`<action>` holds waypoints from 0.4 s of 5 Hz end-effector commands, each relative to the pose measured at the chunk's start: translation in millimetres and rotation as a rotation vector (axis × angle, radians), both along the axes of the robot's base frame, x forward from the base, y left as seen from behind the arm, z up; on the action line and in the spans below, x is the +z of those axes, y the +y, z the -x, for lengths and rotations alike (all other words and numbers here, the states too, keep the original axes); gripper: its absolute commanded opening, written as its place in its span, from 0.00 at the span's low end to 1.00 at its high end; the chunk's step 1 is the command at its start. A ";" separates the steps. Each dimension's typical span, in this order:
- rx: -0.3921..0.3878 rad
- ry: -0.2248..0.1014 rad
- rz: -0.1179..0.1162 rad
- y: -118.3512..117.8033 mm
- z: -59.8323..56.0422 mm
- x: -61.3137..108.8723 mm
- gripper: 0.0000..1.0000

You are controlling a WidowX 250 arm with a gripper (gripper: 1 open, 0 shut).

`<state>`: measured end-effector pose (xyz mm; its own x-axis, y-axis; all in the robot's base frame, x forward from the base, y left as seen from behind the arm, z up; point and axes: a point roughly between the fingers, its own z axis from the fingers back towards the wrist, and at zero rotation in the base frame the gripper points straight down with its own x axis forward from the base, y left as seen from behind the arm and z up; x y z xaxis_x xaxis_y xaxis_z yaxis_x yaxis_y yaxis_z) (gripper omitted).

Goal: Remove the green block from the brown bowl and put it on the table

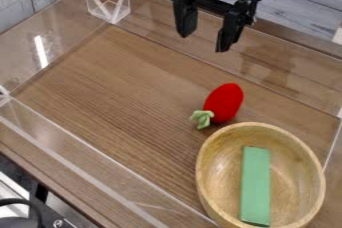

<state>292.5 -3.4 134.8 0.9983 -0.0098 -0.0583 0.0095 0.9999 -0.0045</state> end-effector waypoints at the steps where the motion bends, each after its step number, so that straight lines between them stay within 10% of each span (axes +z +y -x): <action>1: -0.009 0.032 0.008 3.3 5.9 -5.8 1.00; 2: 0.031 0.047 0.025 -7.9 19.5 -10.6 1.00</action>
